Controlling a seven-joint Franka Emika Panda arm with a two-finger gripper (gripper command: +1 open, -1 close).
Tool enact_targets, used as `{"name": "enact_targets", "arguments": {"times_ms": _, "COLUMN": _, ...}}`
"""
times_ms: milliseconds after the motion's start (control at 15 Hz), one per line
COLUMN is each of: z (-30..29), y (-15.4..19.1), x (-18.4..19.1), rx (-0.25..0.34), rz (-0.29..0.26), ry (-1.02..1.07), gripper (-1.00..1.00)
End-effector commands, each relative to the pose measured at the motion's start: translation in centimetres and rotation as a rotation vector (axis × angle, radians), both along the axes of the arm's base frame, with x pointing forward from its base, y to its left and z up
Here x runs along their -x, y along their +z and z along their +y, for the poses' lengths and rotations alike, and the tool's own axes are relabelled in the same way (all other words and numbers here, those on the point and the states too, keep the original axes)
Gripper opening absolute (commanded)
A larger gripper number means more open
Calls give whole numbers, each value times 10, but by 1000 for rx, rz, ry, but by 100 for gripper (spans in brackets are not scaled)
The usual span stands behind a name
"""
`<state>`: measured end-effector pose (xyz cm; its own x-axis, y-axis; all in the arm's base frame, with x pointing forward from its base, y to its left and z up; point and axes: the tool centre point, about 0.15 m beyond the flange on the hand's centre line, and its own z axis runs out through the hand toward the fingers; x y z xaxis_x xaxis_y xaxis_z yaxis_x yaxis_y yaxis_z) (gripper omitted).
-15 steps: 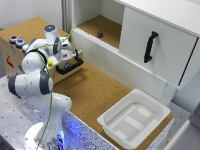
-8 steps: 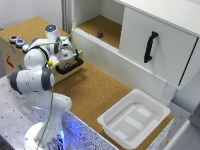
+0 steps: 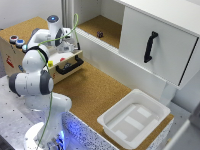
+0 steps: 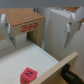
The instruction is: Store the grasped pink object in the drawer
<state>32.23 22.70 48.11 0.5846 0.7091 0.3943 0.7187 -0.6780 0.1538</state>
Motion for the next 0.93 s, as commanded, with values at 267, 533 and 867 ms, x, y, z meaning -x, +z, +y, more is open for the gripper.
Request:
{"name": "enact_targets", "arguments": {"times_ms": 267, "z": -8, "y": 6, "x": 5, "rx": -9, "rz": 6, "ry": -2, "gripper": 100}}
{"name": "enact_targets", "arguments": {"times_ms": 533, "z": -57, "y": 3, "x": -11, "rx": -3, "rz": 333, "ry": -191, "gripper": 100}}
{"name": "enact_targets", "arguments": {"times_ms": 867, "z": -120, "y": -14, "x": 3, "rx": -34, "rz": 463, "ry": -457, "gripper": 100}}
